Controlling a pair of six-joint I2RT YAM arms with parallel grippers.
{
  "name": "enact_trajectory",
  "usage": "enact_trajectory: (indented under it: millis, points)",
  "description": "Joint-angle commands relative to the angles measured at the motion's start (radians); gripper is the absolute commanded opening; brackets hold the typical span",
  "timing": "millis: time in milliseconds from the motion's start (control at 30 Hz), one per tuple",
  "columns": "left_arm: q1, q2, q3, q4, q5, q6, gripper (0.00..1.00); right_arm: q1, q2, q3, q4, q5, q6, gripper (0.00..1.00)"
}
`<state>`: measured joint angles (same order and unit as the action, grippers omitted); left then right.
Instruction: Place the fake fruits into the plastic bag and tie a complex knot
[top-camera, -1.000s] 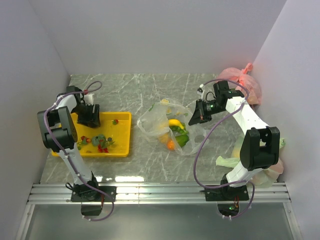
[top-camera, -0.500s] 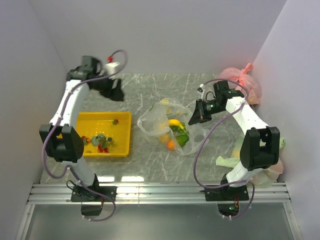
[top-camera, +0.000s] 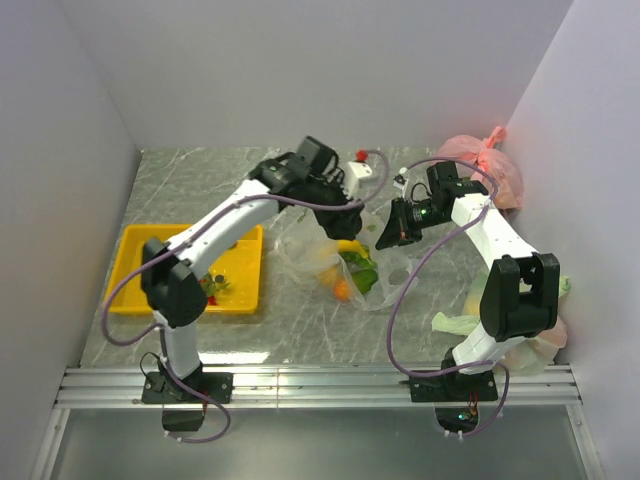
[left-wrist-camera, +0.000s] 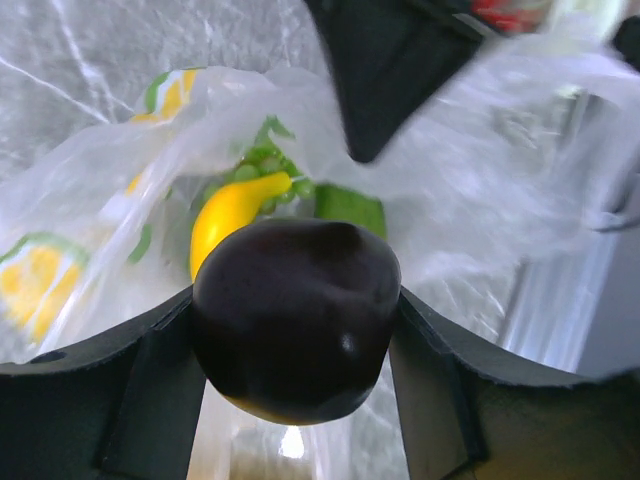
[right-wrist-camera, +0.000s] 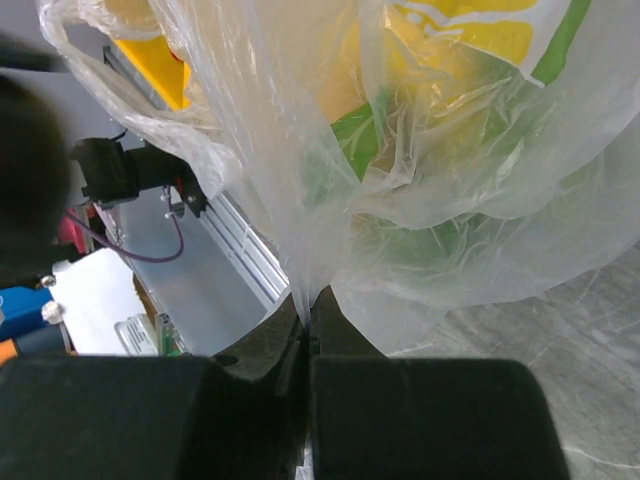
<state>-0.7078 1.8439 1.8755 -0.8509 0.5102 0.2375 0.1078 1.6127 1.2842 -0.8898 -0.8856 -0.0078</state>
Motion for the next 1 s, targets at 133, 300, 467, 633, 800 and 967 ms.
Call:
enact_trajectory:
  millis: [133,300,467,633,800,967]
  points:
    - [-0.068,0.198,0.172,0.03,-0.147,-0.046,0.89,-0.005,-0.036,0.006,0.012,-0.046,0.002,0.0]
    - [-0.045,0.128,0.137,0.0,-0.156,-0.03,0.98,-0.01,-0.028,0.013,0.012,-0.044,0.002,0.0]
    - [0.179,-0.087,0.004,-0.01,0.051,-0.099,0.95,-0.011,-0.023,0.017,0.009,-0.035,-0.004,0.0]
    - [0.425,-0.34,-0.249,-0.078,0.047,0.028,0.95,-0.01,-0.031,0.0,0.02,-0.021,-0.012,0.0]
    - [0.662,-0.367,-0.387,-0.275,-0.065,0.236,0.91,-0.013,-0.033,-0.016,0.011,-0.013,-0.024,0.0]
    - [0.766,-0.357,-0.565,-0.282,-0.218,0.283,0.92,-0.011,-0.03,-0.026,0.017,-0.012,-0.027,0.0]
